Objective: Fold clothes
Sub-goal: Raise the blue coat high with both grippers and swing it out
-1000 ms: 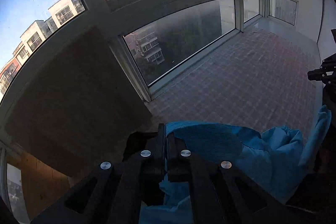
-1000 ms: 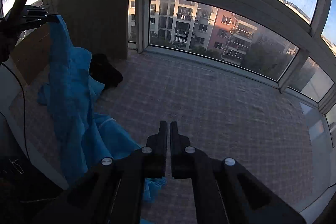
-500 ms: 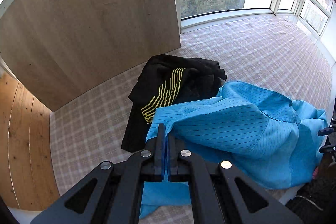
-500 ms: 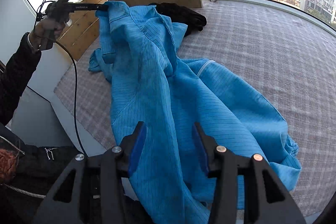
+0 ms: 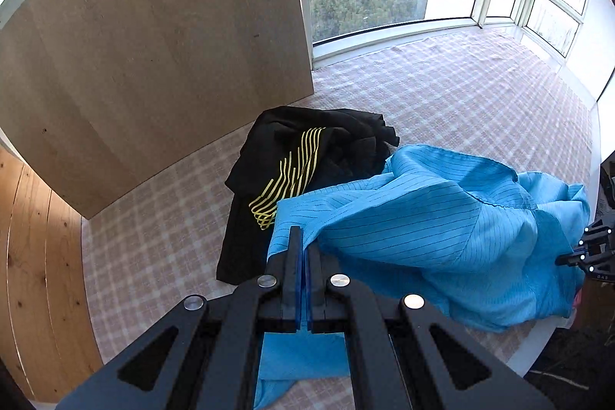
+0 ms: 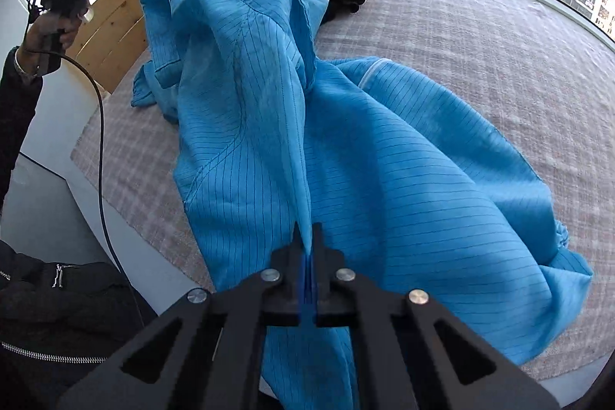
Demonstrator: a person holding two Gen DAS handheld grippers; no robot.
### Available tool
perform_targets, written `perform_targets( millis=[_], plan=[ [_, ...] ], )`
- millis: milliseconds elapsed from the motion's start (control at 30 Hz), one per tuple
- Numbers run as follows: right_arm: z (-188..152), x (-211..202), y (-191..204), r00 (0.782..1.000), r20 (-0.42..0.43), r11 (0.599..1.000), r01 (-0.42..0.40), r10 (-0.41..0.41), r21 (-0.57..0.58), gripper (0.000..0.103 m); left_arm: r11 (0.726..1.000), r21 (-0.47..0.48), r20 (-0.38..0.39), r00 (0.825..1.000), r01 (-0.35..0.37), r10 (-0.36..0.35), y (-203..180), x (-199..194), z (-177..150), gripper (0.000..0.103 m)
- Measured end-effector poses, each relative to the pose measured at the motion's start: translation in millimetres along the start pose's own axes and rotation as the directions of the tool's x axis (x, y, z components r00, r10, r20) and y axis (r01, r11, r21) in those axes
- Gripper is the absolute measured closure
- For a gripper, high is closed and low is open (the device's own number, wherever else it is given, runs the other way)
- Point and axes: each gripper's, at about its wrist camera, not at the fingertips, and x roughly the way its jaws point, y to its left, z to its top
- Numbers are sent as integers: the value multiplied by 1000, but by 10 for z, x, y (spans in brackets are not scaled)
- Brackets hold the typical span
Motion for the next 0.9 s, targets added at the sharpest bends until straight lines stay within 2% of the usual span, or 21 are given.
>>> perform_targets(
  millis=[67, 167, 233, 333, 400, 500, 600, 733, 767, 833, 900],
  plan=[
    [109, -355, -15, 993, 85, 997, 80, -78, -20, 103, 1000, -2, 62, 998, -9, 10, 7, -184, 68, 103],
    [417, -1040, -147, 953, 216, 976, 217, -213, 4, 103, 1000, 27, 175, 984, -1, -3, -68, -601, 373, 103],
    [655, -1538, -226, 905, 293, 949, 314, -307, 24, 103, 998, 58, 250, 968, 7, -21, -156, -915, 639, 103],
    [786, -2197, -96, 824, 388, 900, 434, -412, 34, 103, 993, 116, 362, 932, -16, -27, -340, -1429, 1076, 103],
    [846, -2625, 20, 761, 447, 861, 506, -471, 44, 103, 987, 148, 437, 899, -56, -14, -469, -1793, 1340, 103],
    [937, -3266, 194, 650, 529, 792, 607, -545, 69, 103, 979, 172, 561, 828, -114, -2, -660, -2401, 1557, 103],
    [1027, -3907, 367, 524, 602, 711, 695, -602, 106, 103, 972, 184, 660, 751, -144, -13, -802, -2997, 1646, 103],
    [1147, -4762, 599, 338, 683, 590, 789, -648, 170, 103, 971, 168, 752, 659, -172, -13, -892, -3663, 1689, 103],
    [1144, -4929, 673, 299, 698, 566, 804, -650, 183, 103, 970, 162, 770, 637, -184, -8, -914, -3804, 1686, 103],
    [1079, -5168, 837, 242, 724, 533, 822, -646, 201, 103, 967, 149, 805, 594, -207, 3, -958, -4085, 1678, 103],
    [1014, -5372, 975, 194, 744, 508, 833, -639, 219, 103, 963, 136, 831, 556, -234, 18, -1019, -4325, 1661, 102]
  ],
)
